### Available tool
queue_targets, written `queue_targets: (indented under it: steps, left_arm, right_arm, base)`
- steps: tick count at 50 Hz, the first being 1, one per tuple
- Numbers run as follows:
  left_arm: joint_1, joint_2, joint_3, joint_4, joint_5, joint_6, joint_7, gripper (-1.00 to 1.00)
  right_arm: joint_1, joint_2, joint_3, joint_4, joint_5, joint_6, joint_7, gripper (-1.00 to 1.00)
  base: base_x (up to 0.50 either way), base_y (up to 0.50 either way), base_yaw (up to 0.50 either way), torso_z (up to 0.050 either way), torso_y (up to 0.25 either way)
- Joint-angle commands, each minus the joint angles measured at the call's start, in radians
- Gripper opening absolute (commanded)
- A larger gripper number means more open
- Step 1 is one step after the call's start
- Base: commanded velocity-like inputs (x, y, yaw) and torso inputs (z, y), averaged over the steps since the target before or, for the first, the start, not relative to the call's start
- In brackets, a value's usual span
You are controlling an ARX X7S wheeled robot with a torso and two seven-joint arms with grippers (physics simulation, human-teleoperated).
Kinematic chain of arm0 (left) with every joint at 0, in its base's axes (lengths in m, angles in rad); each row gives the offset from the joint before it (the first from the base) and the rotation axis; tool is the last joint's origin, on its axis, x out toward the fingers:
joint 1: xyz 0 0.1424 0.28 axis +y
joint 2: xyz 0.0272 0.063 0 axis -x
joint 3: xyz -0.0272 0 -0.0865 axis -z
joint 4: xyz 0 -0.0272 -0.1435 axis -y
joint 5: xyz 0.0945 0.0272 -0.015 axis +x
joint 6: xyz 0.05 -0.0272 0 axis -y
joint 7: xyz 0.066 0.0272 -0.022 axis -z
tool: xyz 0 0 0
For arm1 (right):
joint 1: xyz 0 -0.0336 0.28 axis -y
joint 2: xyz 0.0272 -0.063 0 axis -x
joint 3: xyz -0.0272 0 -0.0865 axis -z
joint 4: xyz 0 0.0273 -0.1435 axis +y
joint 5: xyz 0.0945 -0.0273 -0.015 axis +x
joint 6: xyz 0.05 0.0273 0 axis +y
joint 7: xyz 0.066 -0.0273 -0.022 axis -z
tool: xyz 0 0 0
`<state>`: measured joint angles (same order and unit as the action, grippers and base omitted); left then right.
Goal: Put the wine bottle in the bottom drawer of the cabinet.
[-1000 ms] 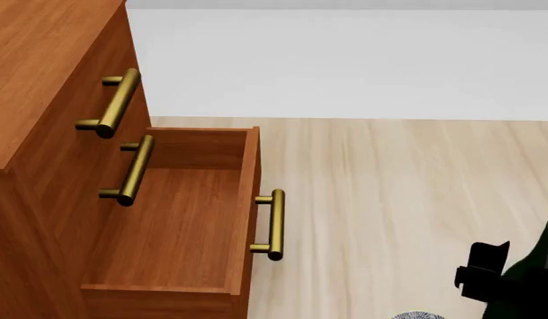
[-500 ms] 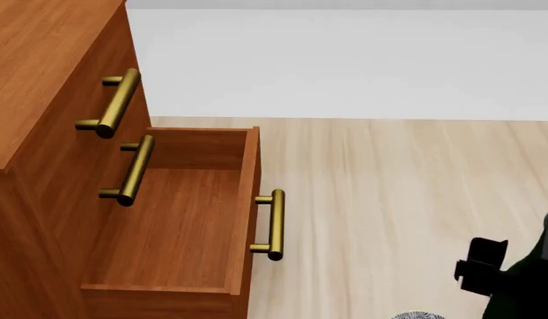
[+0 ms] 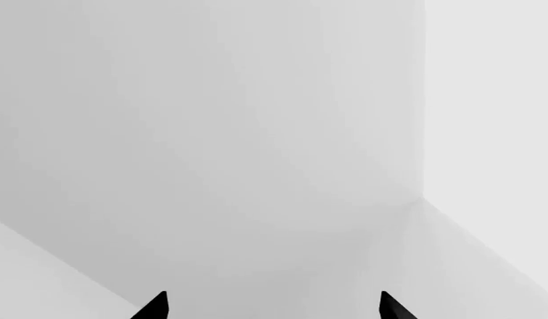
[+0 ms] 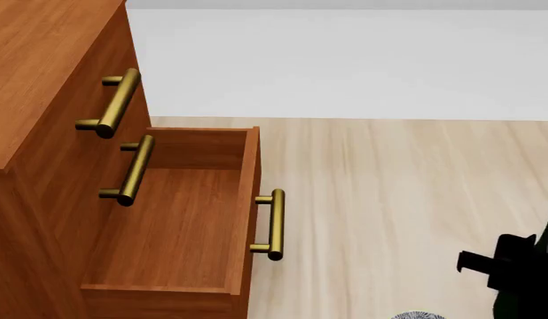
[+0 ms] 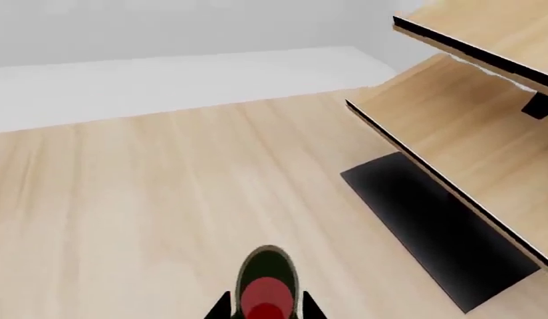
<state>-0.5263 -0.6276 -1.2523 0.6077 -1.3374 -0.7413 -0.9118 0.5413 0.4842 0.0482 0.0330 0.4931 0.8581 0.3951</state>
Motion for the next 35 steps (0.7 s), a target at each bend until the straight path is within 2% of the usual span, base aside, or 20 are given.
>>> queue_targets:
  steps: [1, 14, 21, 26, 28, 29, 31, 35]
  left_arm:
    - [-0.001, -0.008, 0.006, 0.0, -0.001, -0.001, -0.005, 1.0]
    - [0.009, 0.001, 0.003, 0.002, 0.001, 0.002, 0.006, 1.0]
    - [0.01, -0.001, 0.006, 0.002, 0.0, 0.002, 0.007, 1.0]
    - [0.01, 0.001, 0.005, 0.001, -0.001, 0.004, 0.01, 1.0]
    - [0.011, 0.001, 0.007, 0.001, 0.003, 0.005, 0.012, 1.0]
    - [0.011, 0.002, 0.008, 0.001, 0.002, 0.004, 0.013, 1.0]
    - [0.013, 0.0, 0.013, -0.001, -0.003, 0.0, 0.012, 1.0]
    - [-0.01, -0.029, 0.032, -0.008, -0.009, -0.002, -0.018, 1.0]
  right_arm:
    - [0.012, 0.042, 0.026, -0.168, -0.01, 0.063, 0.04, -1.0]
    - [0.149, 0.114, 0.069, -0.475, 0.097, 0.304, 0.088, -1.0]
    - [0.282, 0.122, 0.072, -0.627, 0.219, 0.502, 0.103, -1.0]
    - [0.42, 0.075, 0.12, -0.676, 0.333, 0.693, 0.134, -1.0]
    - [0.462, 0.092, 0.125, -0.641, 0.487, 0.711, 0.234, -1.0]
    - [0.484, 0.111, 0.12, -0.597, 0.632, 0.711, 0.32, -1.0]
    - [0.543, 0.168, 0.034, -0.541, 0.836, 0.709, 0.489, -1.0]
    - [0.664, 0.17, -0.004, -0.421, 1.163, 0.689, 0.72, -1.0]
  base:
    - [0.0, 0.0, 0.0, 0.0, 0.0]
    - [0.0, 0.0, 0.0, 0.0, 0.001]
    - [0.0, 0.0, 0.0, 0.0, 0.0]
    - [0.0, 0.0, 0.0, 0.0, 0.0]
    - [0.0, 0.0, 0.0, 0.0, 0.005]
    - [0.0, 0.0, 0.0, 0.0, 0.0]
    - [0.0, 0.0, 0.0, 0.0, 0.0]
    - [0.0, 0.0, 0.0, 0.0, 0.0]
